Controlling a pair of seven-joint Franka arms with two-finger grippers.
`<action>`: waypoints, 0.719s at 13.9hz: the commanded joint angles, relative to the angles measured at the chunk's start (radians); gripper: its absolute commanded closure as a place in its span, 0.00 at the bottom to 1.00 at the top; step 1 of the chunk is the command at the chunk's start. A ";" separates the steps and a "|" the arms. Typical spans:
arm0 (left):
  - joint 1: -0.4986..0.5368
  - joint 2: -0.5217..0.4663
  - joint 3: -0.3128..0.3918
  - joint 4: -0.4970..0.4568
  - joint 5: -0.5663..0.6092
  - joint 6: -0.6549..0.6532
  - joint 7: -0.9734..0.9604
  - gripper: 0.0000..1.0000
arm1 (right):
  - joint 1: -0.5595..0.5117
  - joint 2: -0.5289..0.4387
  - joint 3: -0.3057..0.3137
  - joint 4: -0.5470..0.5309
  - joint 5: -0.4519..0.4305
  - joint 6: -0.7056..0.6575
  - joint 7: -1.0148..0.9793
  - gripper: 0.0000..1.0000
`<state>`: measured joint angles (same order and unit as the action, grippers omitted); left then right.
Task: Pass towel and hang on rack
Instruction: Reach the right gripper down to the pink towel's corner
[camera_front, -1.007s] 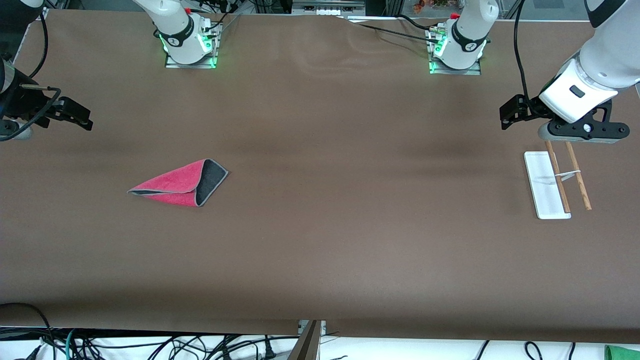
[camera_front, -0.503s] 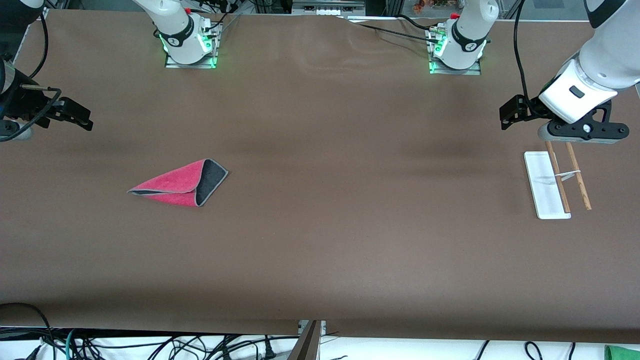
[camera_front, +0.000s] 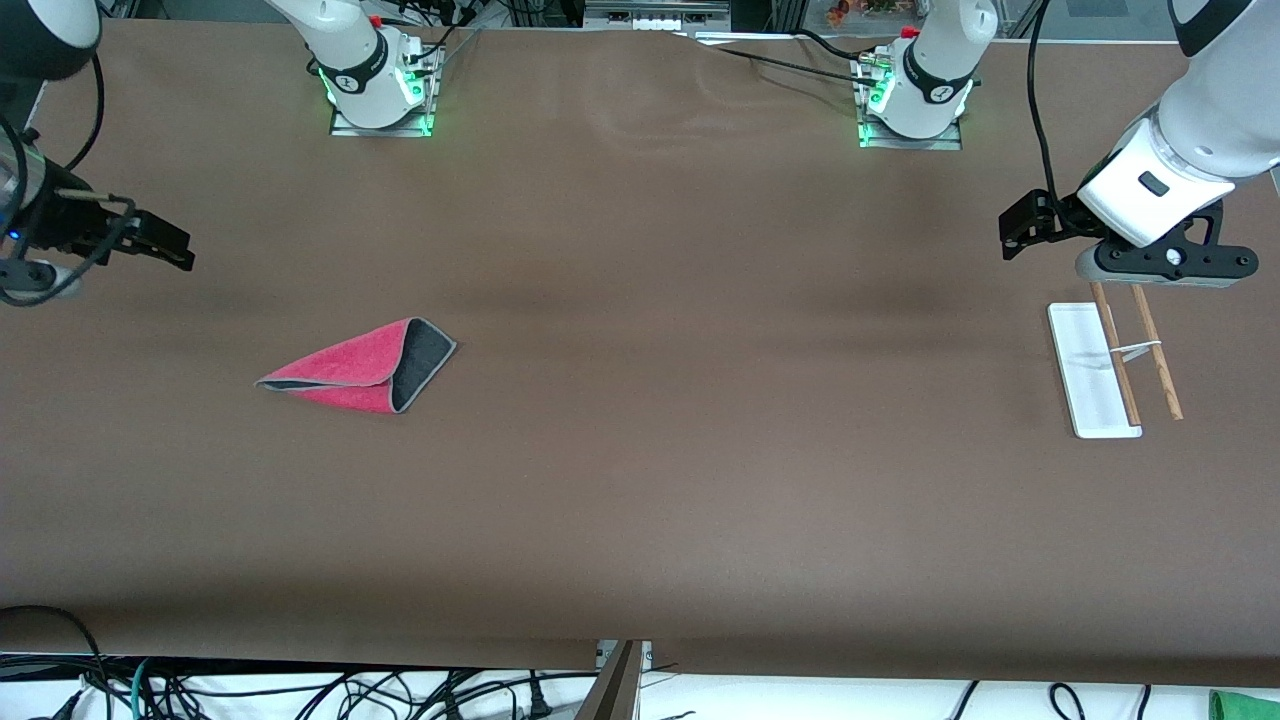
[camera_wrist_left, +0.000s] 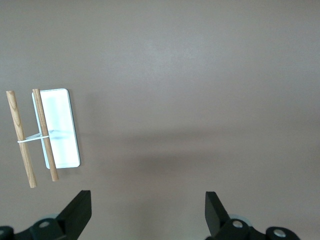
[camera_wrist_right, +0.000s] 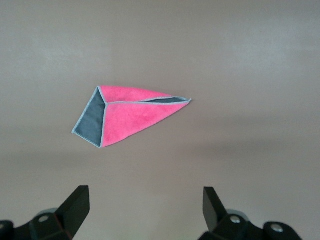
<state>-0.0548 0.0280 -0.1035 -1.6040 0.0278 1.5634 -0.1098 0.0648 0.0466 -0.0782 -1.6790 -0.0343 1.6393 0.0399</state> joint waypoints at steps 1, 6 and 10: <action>0.009 -0.002 -0.008 0.001 -0.005 -0.013 0.001 0.00 | 0.000 0.093 0.006 0.018 -0.034 -0.001 0.009 0.00; 0.009 -0.002 -0.008 0.001 -0.005 -0.013 0.001 0.00 | -0.062 0.266 -0.012 0.013 0.002 0.111 0.147 0.00; 0.009 -0.002 -0.007 -0.001 -0.003 -0.013 0.001 0.00 | -0.103 0.409 -0.026 0.016 0.114 0.223 0.377 0.00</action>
<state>-0.0547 0.0304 -0.1037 -1.6043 0.0278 1.5628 -0.1098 -0.0178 0.4016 -0.1085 -1.6848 0.0402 1.8335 0.3190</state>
